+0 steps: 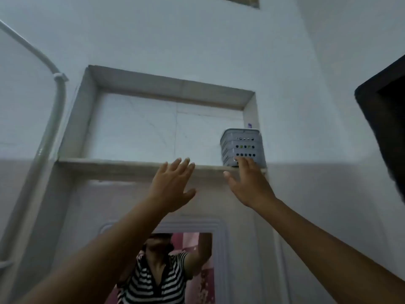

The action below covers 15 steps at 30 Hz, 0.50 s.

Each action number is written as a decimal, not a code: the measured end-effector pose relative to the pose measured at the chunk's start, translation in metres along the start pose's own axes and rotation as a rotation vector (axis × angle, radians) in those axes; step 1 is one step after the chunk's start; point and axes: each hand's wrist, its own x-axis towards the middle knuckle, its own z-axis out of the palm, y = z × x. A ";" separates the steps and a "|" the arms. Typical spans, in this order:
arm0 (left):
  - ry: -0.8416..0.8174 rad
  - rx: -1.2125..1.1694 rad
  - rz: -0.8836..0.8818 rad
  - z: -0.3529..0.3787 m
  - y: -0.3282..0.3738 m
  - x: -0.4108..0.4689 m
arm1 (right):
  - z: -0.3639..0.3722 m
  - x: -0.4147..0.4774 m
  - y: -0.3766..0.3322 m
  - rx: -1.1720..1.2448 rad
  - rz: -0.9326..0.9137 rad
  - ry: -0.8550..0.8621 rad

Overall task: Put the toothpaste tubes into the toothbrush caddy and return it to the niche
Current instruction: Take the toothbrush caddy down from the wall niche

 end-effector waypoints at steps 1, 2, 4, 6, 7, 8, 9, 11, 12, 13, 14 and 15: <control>-0.034 0.022 -0.012 0.005 -0.002 0.005 | 0.000 0.007 0.005 0.004 0.043 -0.008; -0.046 0.024 -0.027 0.008 -0.004 0.009 | 0.001 0.013 0.010 -0.001 0.094 -0.023; -0.037 0.016 -0.041 0.016 -0.009 0.015 | 0.001 0.029 0.022 0.003 0.193 -0.045; 0.043 -0.053 -0.039 0.026 -0.008 0.016 | 0.004 0.046 0.032 0.059 0.296 -0.029; 0.081 -0.074 -0.043 0.030 -0.008 0.015 | 0.005 0.054 0.034 0.104 0.333 -0.013; 0.106 -0.087 -0.050 0.032 -0.007 0.014 | 0.006 0.059 0.034 0.146 0.360 0.010; 0.116 -0.092 -0.060 0.035 -0.007 0.013 | 0.008 0.066 0.033 0.191 0.385 0.043; 0.113 -0.122 -0.073 0.037 -0.008 0.014 | 0.011 0.076 0.028 0.251 0.415 0.116; 0.111 -0.139 -0.073 0.037 -0.008 0.014 | 0.013 0.081 0.025 0.257 0.423 0.146; 0.103 -0.150 -0.074 0.036 -0.008 0.015 | 0.016 0.085 0.022 0.257 0.425 0.166; 0.101 -0.157 -0.071 0.035 -0.009 0.015 | 0.018 0.089 0.019 0.257 0.419 0.174; 0.099 -0.162 -0.067 0.033 -0.009 0.015 | 0.020 0.093 0.016 0.258 0.405 0.178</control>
